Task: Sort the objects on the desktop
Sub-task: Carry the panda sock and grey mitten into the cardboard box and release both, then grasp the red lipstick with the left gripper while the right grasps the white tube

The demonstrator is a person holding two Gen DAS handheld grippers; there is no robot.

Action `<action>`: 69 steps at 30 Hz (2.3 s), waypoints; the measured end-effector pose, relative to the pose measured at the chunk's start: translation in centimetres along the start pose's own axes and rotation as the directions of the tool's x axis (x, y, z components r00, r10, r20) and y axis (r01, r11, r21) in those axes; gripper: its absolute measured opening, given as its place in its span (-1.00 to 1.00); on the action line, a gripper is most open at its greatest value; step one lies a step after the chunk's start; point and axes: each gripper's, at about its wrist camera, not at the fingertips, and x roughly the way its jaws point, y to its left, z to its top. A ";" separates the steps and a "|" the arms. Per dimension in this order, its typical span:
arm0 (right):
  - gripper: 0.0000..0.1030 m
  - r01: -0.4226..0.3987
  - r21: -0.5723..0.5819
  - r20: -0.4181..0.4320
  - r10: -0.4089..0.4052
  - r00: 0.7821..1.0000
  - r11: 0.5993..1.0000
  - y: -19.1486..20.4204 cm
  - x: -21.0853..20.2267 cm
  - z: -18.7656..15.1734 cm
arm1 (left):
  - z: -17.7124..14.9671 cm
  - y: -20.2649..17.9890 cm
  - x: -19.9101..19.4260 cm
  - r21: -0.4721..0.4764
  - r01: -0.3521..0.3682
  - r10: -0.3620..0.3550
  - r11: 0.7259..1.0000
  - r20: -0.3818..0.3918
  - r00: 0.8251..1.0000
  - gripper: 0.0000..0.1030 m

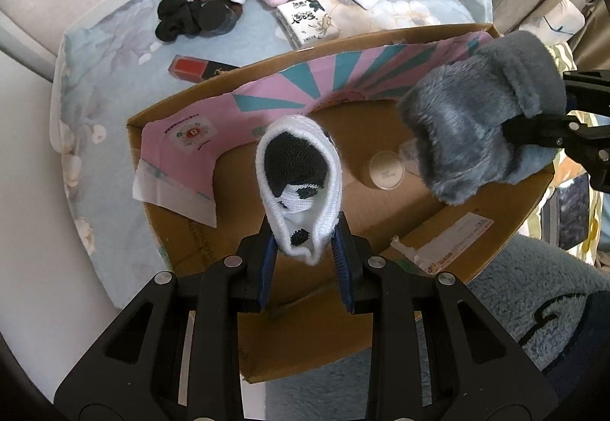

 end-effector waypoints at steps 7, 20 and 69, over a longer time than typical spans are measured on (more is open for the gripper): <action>0.13 0.079 -0.127 -0.027 -0.083 0.996 0.989 1.1 0.7 0.0 | 0.0 -0.1 -0.3 -0.014 0.115 -0.115 0.993 0.014 0.993 0.39; 0.30 0.118 -0.070 0.039 -0.116 0.993 0.991 -1.1 -1.5 1.3 | 1.1 2.0 -2.1 -0.083 0.046 -0.038 0.995 0.092 0.995 0.88; 0.30 0.198 -0.129 0.125 -0.182 0.975 0.972 -12.8 8.9 20.0 | 13.2 13.0 9.3 -0.743 -0.103 -0.017 0.662 -0.152 0.988 0.50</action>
